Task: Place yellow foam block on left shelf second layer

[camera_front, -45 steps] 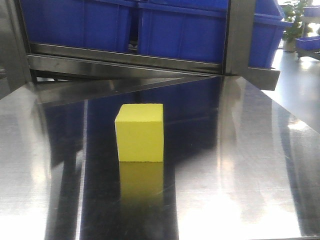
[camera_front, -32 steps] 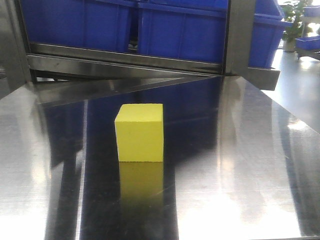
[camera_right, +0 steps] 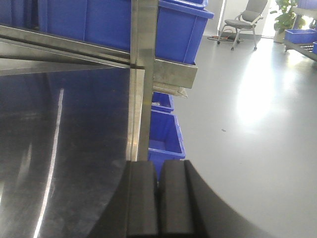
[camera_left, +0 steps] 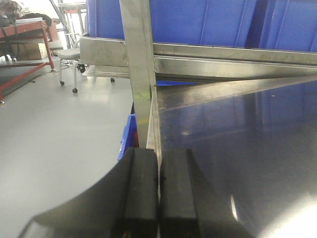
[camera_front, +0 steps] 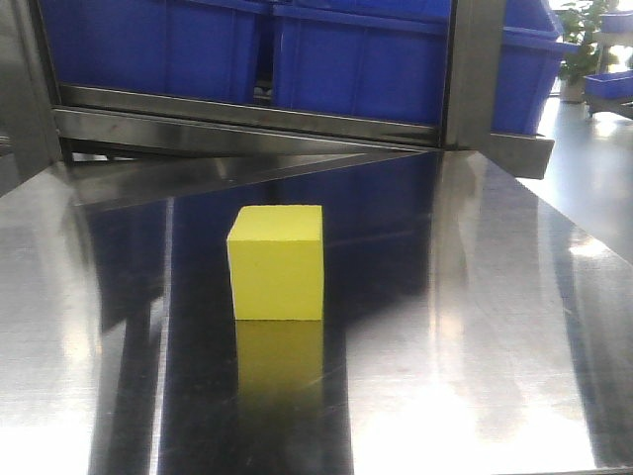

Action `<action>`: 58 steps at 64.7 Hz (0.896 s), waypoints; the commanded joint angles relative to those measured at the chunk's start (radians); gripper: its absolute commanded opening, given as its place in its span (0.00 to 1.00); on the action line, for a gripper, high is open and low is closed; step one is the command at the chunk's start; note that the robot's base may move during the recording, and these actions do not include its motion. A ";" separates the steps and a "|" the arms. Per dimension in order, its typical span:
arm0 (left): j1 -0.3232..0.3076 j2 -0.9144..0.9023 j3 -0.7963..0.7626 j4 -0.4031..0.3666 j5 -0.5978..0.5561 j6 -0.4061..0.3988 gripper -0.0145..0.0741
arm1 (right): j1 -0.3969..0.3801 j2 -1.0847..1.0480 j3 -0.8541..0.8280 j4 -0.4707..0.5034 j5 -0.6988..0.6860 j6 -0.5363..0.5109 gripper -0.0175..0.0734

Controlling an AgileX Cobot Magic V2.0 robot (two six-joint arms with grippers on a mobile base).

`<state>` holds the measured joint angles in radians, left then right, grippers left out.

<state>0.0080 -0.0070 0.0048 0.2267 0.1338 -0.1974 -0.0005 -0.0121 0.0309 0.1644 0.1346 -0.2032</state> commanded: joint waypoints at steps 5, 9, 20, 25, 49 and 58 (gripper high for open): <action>0.000 -0.014 0.026 0.001 -0.085 -0.004 0.32 | -0.006 -0.016 -0.022 0.005 -0.140 -0.001 0.25; 0.000 -0.014 0.026 0.001 -0.085 -0.004 0.32 | -0.006 -0.016 -0.023 0.005 -0.167 -0.001 0.25; 0.000 -0.014 0.026 0.001 -0.085 -0.004 0.32 | -0.004 -0.015 -0.115 0.005 -0.181 -0.001 0.25; 0.000 -0.014 0.026 0.001 -0.085 -0.004 0.32 | -0.004 0.005 -0.194 0.005 -0.135 -0.001 0.25; 0.000 -0.014 0.026 0.001 -0.085 -0.004 0.32 | 0.122 0.412 -0.602 0.006 0.156 -0.001 0.26; 0.000 -0.014 0.026 0.001 -0.085 -0.004 0.32 | 0.236 0.605 -0.752 0.006 0.308 -0.001 0.31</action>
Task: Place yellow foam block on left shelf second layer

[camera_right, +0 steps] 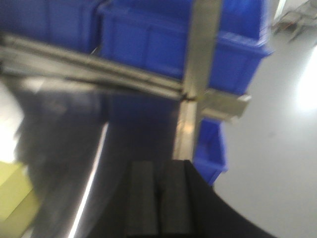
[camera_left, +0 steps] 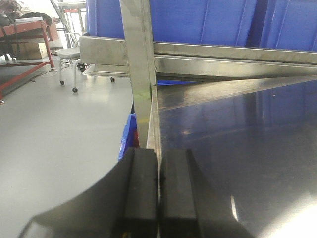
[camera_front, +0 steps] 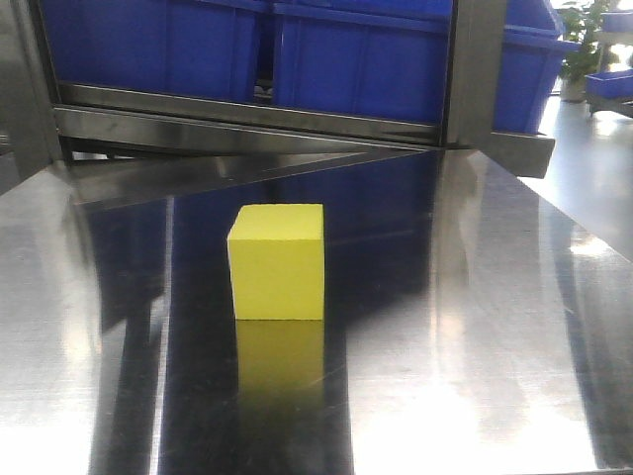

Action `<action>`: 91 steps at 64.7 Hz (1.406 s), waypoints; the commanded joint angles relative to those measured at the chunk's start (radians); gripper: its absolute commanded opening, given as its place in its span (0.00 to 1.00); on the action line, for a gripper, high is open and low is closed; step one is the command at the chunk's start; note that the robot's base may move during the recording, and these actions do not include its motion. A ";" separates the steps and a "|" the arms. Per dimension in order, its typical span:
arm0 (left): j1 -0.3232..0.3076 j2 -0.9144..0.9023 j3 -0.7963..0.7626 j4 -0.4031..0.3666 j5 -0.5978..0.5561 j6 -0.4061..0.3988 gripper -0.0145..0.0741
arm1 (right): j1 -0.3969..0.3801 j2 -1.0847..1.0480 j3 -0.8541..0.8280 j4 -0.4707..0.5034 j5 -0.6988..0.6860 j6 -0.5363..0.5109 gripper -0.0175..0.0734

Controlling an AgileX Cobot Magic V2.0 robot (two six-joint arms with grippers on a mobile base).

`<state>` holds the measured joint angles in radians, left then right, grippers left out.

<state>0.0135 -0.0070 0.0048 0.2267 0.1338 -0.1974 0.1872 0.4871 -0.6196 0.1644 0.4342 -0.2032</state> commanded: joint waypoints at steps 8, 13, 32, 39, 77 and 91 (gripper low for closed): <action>-0.006 -0.014 0.026 0.001 -0.085 -0.004 0.32 | 0.150 0.256 -0.201 0.006 0.094 -0.001 0.55; -0.006 -0.014 0.026 0.001 -0.085 -0.004 0.32 | 0.202 0.347 -0.250 0.006 0.133 -0.001 0.71; -0.006 -0.014 0.026 0.001 -0.085 -0.004 0.32 | 0.345 0.687 -0.525 0.006 0.361 0.057 0.88; -0.006 -0.014 0.026 0.001 -0.085 -0.004 0.32 | 0.400 0.803 -0.649 0.005 0.415 0.183 0.88; -0.006 -0.014 0.026 0.001 -0.085 -0.004 0.32 | 0.616 1.199 -0.870 -0.408 0.400 0.950 0.88; -0.006 -0.014 0.026 0.001 -0.085 -0.004 0.32 | 0.651 1.251 -0.870 -0.436 0.365 1.000 0.88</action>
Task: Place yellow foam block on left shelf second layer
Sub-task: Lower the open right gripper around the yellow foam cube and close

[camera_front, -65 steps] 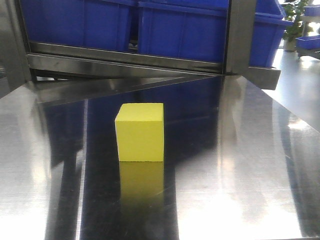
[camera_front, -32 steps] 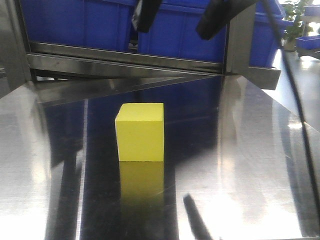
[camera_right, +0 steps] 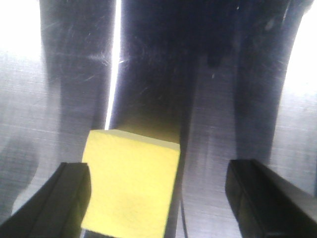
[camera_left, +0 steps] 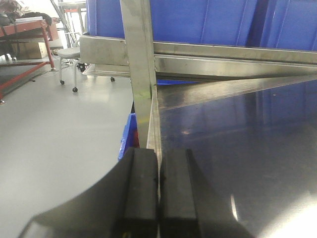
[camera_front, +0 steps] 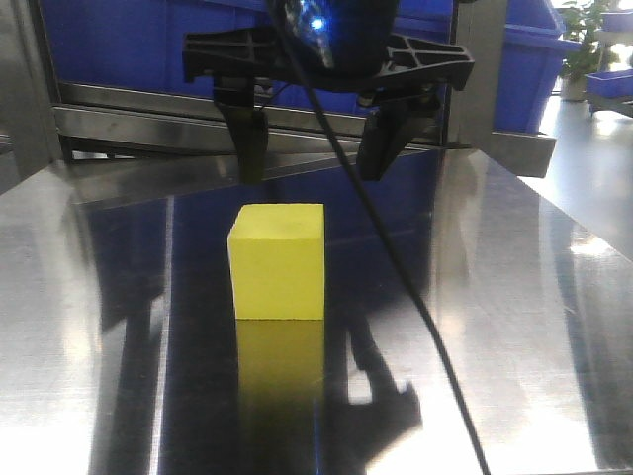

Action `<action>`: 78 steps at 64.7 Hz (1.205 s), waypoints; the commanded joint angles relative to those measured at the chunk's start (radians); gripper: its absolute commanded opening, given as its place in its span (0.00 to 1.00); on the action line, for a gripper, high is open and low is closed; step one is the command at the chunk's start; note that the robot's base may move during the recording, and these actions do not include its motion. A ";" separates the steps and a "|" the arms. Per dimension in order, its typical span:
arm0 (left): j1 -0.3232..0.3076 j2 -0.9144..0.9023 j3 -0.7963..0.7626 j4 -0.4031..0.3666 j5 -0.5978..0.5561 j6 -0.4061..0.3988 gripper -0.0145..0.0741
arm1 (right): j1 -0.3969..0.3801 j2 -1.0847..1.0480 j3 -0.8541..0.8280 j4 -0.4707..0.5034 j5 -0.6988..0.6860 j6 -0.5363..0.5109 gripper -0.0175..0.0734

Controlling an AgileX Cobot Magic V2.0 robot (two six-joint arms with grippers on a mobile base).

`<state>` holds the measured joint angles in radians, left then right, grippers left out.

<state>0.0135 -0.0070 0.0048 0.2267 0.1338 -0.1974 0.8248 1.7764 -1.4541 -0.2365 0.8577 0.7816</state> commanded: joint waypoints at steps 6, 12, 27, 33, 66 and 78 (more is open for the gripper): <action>-0.006 -0.014 0.026 0.001 -0.085 -0.004 0.32 | 0.026 -0.035 -0.036 -0.036 -0.076 0.024 0.88; -0.006 -0.014 0.026 0.001 -0.085 -0.004 0.32 | 0.027 -0.034 -0.034 -0.046 -0.078 0.065 0.88; -0.006 -0.014 0.026 0.001 -0.085 -0.004 0.32 | 0.030 -0.008 -0.034 -0.058 -0.091 0.094 0.88; -0.006 -0.014 0.026 0.001 -0.085 -0.004 0.32 | 0.030 0.008 -0.033 -0.058 -0.086 0.094 0.88; -0.006 -0.014 0.026 0.001 -0.085 -0.004 0.32 | 0.030 0.068 -0.033 -0.055 -0.045 0.095 0.72; -0.006 -0.014 0.026 0.001 -0.085 -0.004 0.32 | 0.030 0.042 -0.033 -0.059 -0.058 0.094 0.50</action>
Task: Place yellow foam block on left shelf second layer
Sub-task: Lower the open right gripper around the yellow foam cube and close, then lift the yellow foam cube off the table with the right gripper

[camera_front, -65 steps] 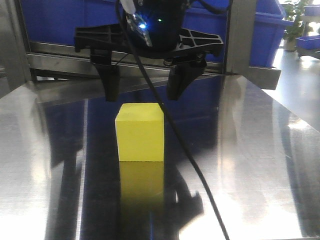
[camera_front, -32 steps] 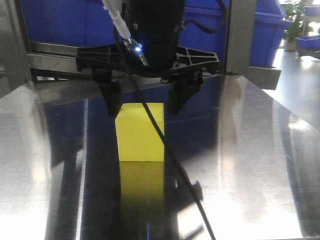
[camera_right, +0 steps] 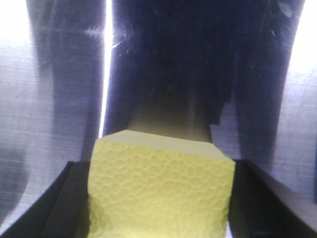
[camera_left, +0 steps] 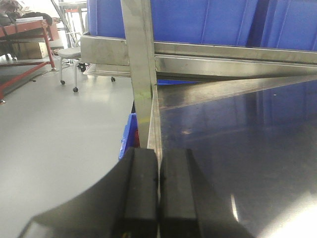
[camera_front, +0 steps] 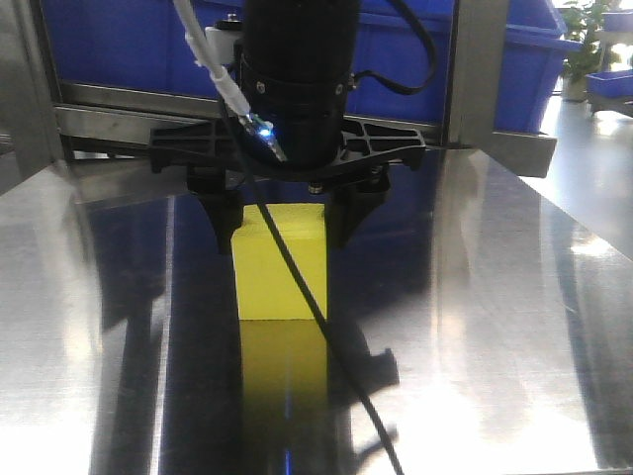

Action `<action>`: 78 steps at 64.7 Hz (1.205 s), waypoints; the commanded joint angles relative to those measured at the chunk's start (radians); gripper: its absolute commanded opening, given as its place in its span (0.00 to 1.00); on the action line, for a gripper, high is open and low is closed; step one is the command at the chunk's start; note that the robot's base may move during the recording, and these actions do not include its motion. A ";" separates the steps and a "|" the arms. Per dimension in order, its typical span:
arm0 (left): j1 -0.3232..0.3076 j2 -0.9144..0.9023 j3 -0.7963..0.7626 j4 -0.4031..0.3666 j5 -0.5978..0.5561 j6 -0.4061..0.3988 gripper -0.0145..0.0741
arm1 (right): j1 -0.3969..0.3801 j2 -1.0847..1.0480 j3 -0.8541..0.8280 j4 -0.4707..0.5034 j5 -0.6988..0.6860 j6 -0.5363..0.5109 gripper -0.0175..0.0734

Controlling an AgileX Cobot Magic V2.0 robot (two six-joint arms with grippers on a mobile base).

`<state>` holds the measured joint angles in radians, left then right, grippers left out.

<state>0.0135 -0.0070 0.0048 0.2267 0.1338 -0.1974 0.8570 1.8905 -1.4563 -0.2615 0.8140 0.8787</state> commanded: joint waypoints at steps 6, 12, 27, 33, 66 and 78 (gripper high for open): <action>-0.006 -0.014 0.026 0.001 -0.085 -0.004 0.32 | -0.013 -0.110 -0.031 -0.047 -0.030 -0.012 0.50; -0.006 -0.014 0.026 0.001 -0.085 -0.004 0.32 | -0.042 -0.159 -0.031 -0.047 -0.056 -0.057 0.50; -0.006 -0.014 0.026 0.001 -0.085 -0.004 0.32 | -0.198 -0.322 0.010 -0.008 -0.081 -0.333 0.50; -0.006 -0.014 0.026 0.001 -0.085 -0.004 0.32 | -0.300 -0.395 0.082 0.070 -0.096 -0.459 0.50; -0.006 -0.014 0.026 0.001 -0.085 -0.004 0.32 | -0.660 -0.906 0.673 0.314 -0.275 -0.897 0.50; -0.006 -0.014 0.026 0.001 -0.085 -0.004 0.32 | -0.660 -1.162 0.834 0.344 -0.336 -0.897 0.50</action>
<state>0.0135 -0.0070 0.0048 0.2267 0.1338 -0.1974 0.2044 0.8391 -0.6452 0.0713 0.5757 -0.0060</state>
